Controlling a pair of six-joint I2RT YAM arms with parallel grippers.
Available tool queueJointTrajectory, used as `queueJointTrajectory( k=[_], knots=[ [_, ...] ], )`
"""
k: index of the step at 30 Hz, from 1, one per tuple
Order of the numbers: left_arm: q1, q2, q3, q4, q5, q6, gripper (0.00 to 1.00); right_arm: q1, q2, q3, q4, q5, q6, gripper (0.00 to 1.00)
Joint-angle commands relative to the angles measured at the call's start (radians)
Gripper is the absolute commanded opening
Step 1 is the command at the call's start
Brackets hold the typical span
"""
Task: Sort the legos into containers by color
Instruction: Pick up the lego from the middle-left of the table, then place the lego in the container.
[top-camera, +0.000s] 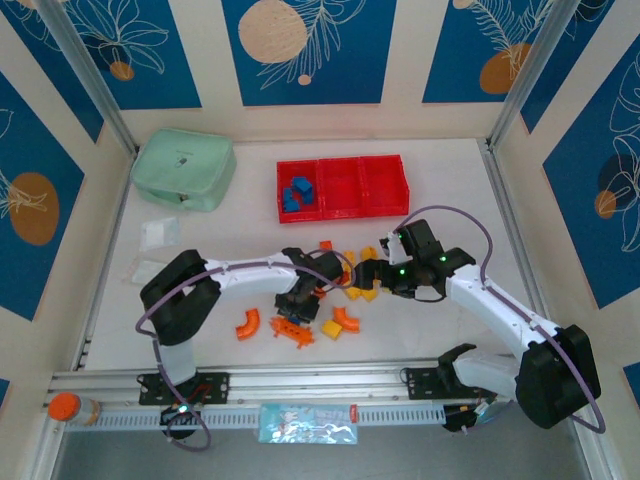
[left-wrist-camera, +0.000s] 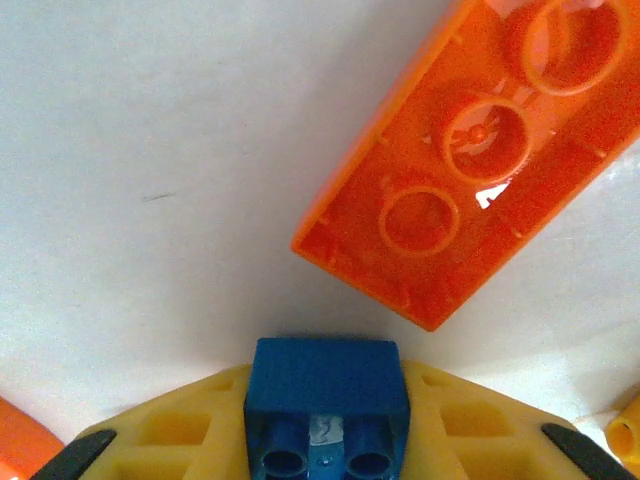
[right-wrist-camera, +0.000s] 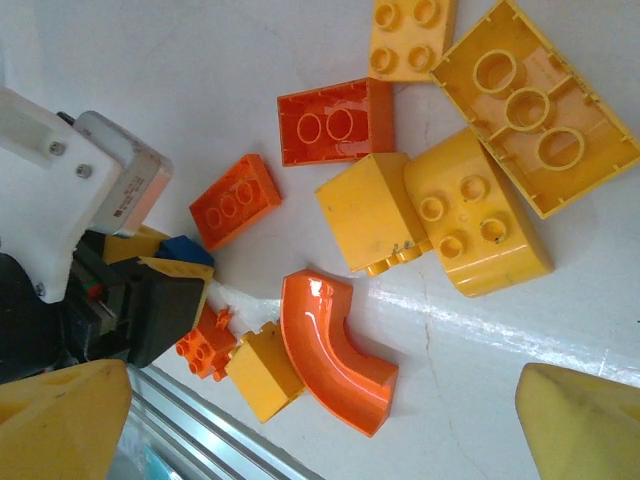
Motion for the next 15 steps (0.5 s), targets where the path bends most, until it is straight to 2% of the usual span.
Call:
queueJointTrajectory(
  k=[1,9,15],
  knots=[
    [0.031,-0.079,0.035,-0.037,-0.029,-0.007,0.31,-0.008,-0.016,0.037,-0.002,-0.033,-0.013,0.99],
    [0.137,-0.176,0.144,-0.041,-0.058,0.024,0.27,-0.021,0.04,0.126,0.005,-0.051,-0.051,0.99],
    [0.248,-0.122,0.373,-0.055,-0.092,0.103,0.25,-0.022,0.105,0.19,0.039,-0.06,-0.069,0.99]
  ],
)
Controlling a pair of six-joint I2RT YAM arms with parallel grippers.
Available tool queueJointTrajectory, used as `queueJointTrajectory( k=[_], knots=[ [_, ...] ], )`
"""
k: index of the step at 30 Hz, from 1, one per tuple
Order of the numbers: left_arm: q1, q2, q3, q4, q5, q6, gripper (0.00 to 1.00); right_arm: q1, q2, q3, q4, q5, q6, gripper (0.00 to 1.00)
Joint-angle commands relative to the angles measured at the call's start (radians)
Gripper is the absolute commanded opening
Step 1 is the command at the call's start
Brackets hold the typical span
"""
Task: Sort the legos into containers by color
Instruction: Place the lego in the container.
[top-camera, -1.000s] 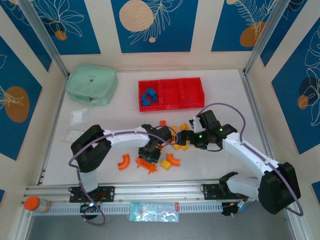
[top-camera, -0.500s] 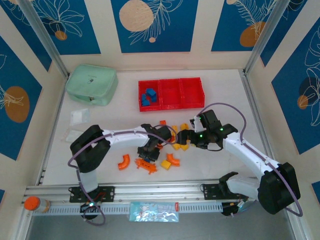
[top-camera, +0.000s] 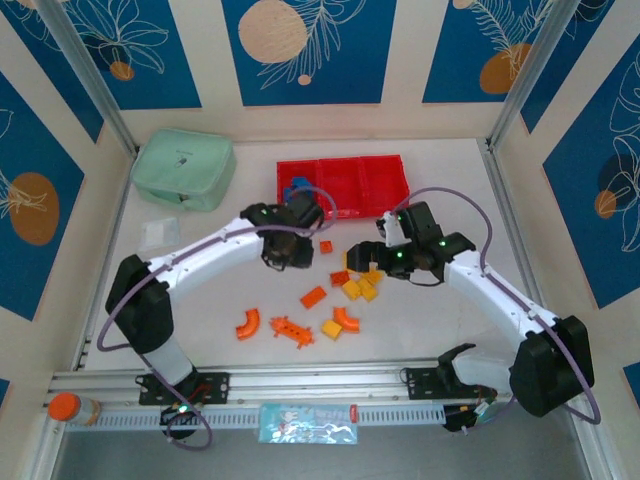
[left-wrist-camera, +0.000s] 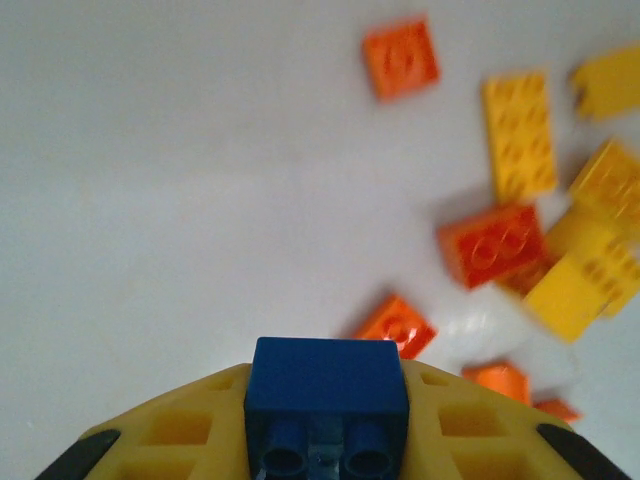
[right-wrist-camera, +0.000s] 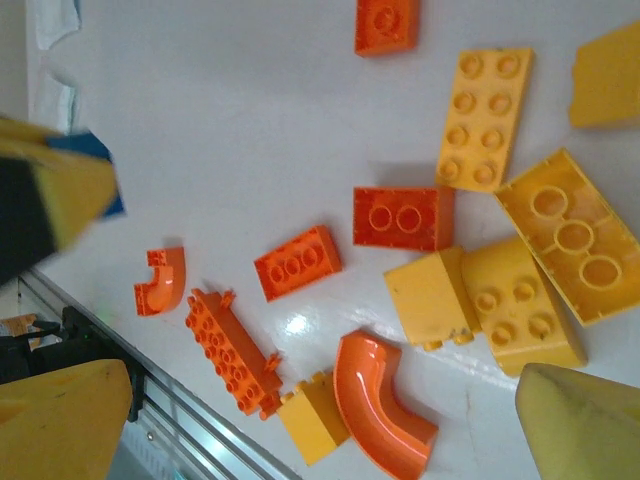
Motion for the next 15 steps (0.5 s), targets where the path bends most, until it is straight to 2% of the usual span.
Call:
queueJointTrajectory(
  k=[1,8,15],
  knots=[
    [0.059,0.044,0.146,-0.023,-0.048,0.068,0.25,-0.009,0.038,0.057,0.028,-0.029,-0.029,0.99],
    [0.191,0.254,0.409,0.053,-0.031,0.105,0.23,-0.037,0.118,0.125,0.092,-0.007,-0.031,0.99],
    [0.243,0.538,0.755,-0.015,-0.083,0.145,0.23,-0.071,0.162,0.151,0.118,-0.004,-0.037,0.99]
  ],
)
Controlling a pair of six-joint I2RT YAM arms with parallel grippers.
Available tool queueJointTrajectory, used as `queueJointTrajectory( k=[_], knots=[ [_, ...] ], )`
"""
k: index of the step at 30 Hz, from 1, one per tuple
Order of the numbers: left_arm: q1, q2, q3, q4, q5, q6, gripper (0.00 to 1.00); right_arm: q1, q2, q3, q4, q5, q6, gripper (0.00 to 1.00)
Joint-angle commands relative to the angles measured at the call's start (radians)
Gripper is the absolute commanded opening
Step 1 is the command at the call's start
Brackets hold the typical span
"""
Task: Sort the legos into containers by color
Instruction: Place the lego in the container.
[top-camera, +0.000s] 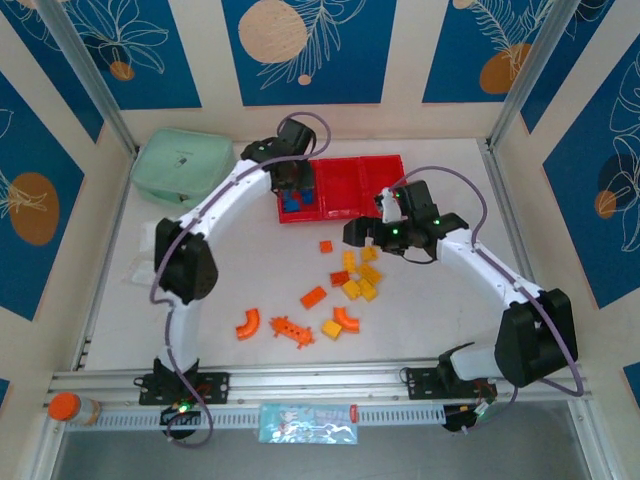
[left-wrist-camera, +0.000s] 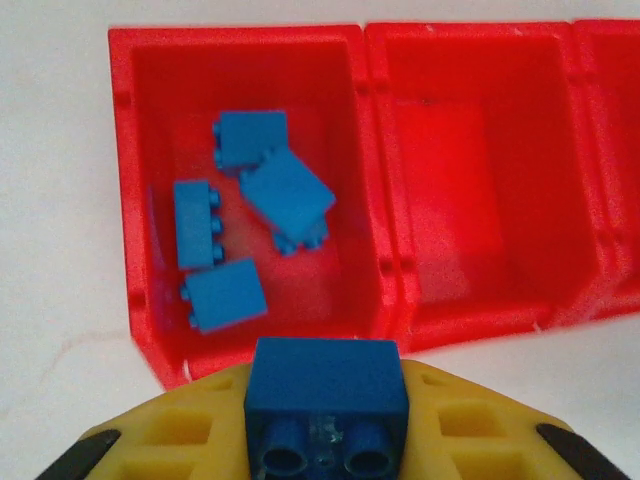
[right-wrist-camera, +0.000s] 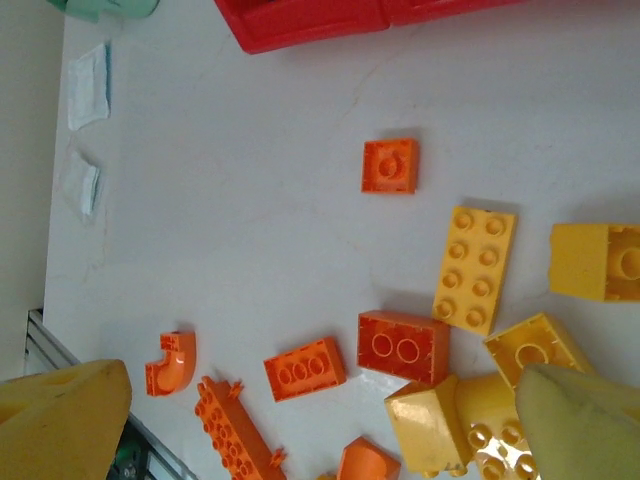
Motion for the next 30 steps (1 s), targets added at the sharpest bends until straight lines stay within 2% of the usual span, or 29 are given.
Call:
queueJointTrajectory(
  k=[1,9,11,16,21,25,30],
  knots=[
    [0.028,0.104,0.129,-0.054,-0.042,0.028,0.23,-0.017,0.021,0.03,0.018,-0.007,-0.018,0.99],
    [0.077,0.27,0.299,-0.035,-0.092,0.063,0.26,-0.027,0.051,0.041,0.023,-0.004,-0.027,0.99],
    [0.087,0.284,0.299,-0.026,-0.063,0.059,0.33,-0.027,0.059,0.048,0.018,0.004,-0.033,0.99],
    [0.092,0.29,0.321,-0.009,-0.053,0.089,0.44,-0.025,0.068,0.059,0.011,0.003,-0.041,0.99],
    [0.096,0.259,0.341,-0.015,-0.039,0.106,0.53,-0.014,0.066,0.073,-0.008,0.019,-0.049,0.99],
    [0.097,0.21,0.337,-0.056,-0.017,0.112,0.54,0.007,0.061,0.086,-0.031,0.044,-0.057,0.99],
    [0.092,0.072,0.195,-0.055,0.057,0.124,0.6,0.045,0.072,0.108,-0.073,0.071,-0.066,0.99]
  ],
)
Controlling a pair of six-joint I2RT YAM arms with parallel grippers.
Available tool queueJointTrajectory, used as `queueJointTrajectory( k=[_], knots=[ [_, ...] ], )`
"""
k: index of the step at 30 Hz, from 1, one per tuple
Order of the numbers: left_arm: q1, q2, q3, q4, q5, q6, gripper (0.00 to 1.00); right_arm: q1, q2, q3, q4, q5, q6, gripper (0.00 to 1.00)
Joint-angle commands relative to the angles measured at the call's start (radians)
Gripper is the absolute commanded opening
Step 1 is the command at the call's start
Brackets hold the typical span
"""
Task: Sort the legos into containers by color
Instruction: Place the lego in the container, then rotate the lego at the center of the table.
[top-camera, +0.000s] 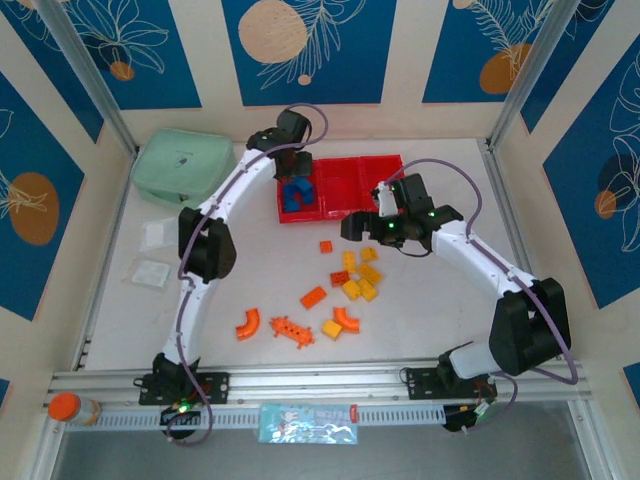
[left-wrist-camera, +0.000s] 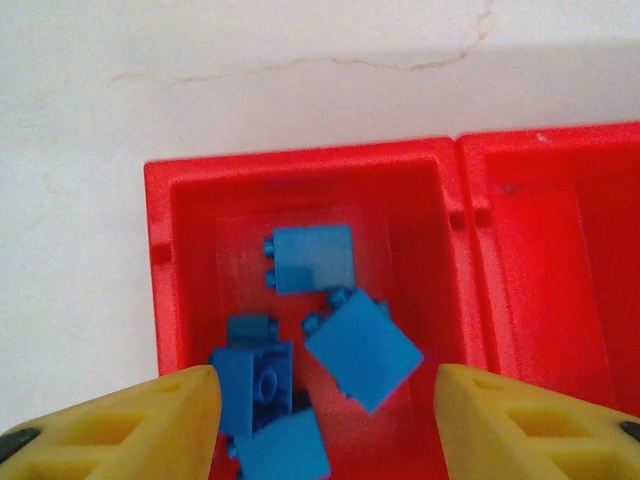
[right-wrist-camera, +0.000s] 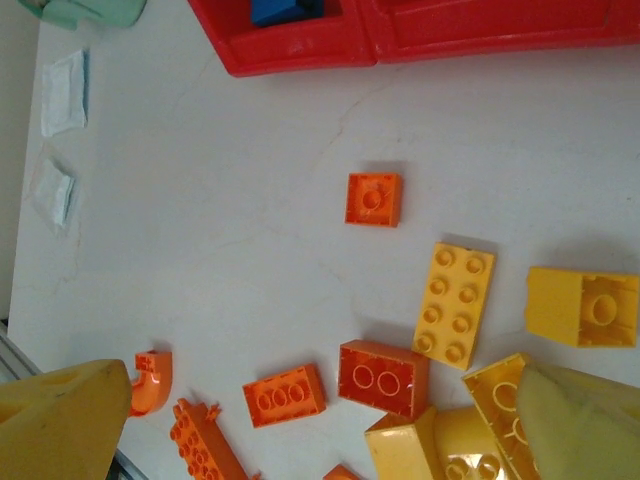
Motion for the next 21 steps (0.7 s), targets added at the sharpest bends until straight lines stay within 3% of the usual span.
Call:
queueJointTrajectory(
  k=[1,11,18,21],
  knots=[
    [0.006,-0.182,-0.111,-0.006,0.078,0.026,0.6,0.029,0.015,0.045,-0.064,0.025,-0.026,0.99],
    [0.001,-0.702,-0.845,0.227,0.217,-0.041,0.68,0.167,0.053,0.076,-0.156,0.079,-0.014,0.99],
    [0.001,-0.974,-1.181,0.252,0.265,-0.109,0.74,0.297,0.123,0.106,-0.206,0.129,0.096,1.0],
    [0.001,-1.071,-1.289,0.256,0.269,-0.14,0.77,0.359,0.158,0.101,-0.185,0.143,0.187,0.95]
  ],
)
